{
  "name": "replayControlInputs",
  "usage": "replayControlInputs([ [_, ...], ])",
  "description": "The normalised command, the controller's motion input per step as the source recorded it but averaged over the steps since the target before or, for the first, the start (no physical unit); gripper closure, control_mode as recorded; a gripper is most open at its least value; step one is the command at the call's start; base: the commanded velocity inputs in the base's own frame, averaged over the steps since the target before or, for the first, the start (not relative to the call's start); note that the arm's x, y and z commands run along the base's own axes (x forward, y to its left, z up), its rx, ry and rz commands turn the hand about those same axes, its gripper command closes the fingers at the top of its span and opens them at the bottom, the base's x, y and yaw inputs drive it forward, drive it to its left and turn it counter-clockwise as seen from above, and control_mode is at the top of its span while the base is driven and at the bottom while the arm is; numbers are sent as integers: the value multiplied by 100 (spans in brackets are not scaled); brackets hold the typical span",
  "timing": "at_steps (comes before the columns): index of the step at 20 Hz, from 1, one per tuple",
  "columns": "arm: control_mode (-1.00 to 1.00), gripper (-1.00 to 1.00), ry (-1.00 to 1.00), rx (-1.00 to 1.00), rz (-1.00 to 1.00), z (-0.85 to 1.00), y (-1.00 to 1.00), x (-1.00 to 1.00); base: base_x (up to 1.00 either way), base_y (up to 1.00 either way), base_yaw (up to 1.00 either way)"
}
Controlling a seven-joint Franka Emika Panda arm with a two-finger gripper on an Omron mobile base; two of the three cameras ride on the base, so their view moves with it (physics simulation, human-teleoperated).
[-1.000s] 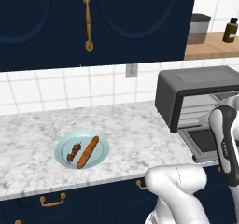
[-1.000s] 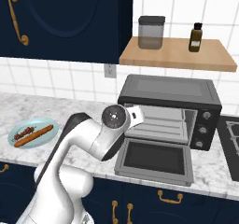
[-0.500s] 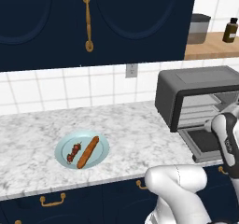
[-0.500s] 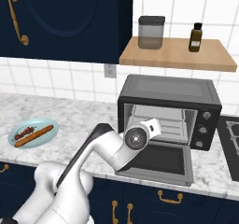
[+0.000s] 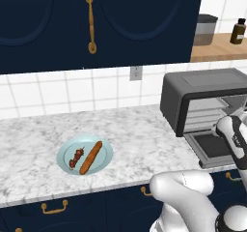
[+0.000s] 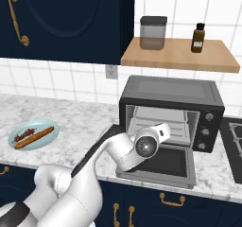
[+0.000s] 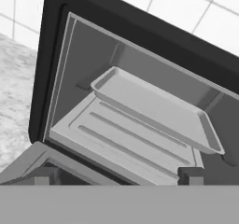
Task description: Pick up the kebab skewer and baguette bread, and place them inside the toaster oven. Close the toaster oven door and start by setting the timer.
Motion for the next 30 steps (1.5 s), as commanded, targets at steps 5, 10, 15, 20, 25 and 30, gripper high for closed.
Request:
replayControlInputs([
  [5,-100,-100,-1,-2,7,0,-20,28,0,0,0],
  [10,-100,-100,-13,0,10,0,0,31,0,0,0],
  [15,-100,-100,-15,0,6,-2,-11,27,0,0,0],
  [20,-100,-100,-1,-2,0,-7,-15,13,0,0,0],
  [25,-100,-100,0,-4,0,-3,-2,28,0,0,0],
  [30,-100,-100,0,-6,0,-14,0,36,0,0,0],
])
